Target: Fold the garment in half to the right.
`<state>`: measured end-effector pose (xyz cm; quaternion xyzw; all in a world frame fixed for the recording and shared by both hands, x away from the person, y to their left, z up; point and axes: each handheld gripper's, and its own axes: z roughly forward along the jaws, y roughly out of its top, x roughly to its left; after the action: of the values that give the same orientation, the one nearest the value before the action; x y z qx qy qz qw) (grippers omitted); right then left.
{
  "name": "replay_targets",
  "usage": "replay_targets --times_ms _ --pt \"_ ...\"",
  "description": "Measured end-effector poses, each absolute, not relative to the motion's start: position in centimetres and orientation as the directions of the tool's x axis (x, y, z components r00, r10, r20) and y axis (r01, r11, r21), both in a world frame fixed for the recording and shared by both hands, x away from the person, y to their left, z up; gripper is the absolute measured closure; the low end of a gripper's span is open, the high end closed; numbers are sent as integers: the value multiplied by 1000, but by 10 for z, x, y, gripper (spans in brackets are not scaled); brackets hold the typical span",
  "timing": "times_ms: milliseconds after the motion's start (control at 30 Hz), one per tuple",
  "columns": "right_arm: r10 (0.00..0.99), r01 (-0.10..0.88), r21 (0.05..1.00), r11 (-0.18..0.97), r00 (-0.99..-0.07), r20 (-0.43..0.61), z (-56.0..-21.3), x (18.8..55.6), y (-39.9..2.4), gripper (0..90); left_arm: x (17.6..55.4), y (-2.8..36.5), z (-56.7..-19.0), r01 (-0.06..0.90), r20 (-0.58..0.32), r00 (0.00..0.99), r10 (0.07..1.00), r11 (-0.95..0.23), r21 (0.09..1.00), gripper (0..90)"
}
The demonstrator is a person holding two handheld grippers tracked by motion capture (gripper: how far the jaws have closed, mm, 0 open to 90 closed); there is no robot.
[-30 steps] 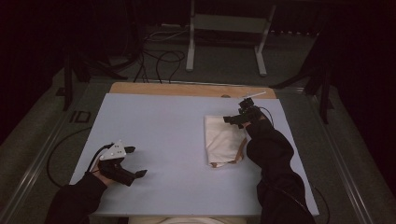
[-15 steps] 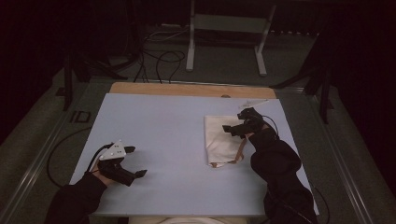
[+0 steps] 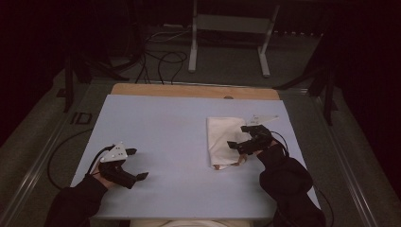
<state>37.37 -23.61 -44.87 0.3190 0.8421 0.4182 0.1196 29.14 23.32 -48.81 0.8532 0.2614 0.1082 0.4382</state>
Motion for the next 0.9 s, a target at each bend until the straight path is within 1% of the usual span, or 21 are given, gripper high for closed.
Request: replay_targets --times_ms 233,367,433,567,900 --pt "641 432 795 425 -764 72 -458 354 -246 97 292 233 -488 351 -44 841 539 -482 803 2" --pt "647 427 795 431 -761 57 -463 345 -249 97 291 232 -489 351 -42 842 538 -486 800 2" --pt "644 398 805 440 -765 26 -468 335 -252 97 291 232 -488 348 -42 844 534 -487 801 2" --pt "647 417 806 421 -760 55 -477 324 -256 97 291 233 -488 349 -44 845 534 -486 801 2" --pt "671 433 806 403 -739 61 -497 300 -263 92 291 233 -489 349 -46 846 531 -487 801 2"
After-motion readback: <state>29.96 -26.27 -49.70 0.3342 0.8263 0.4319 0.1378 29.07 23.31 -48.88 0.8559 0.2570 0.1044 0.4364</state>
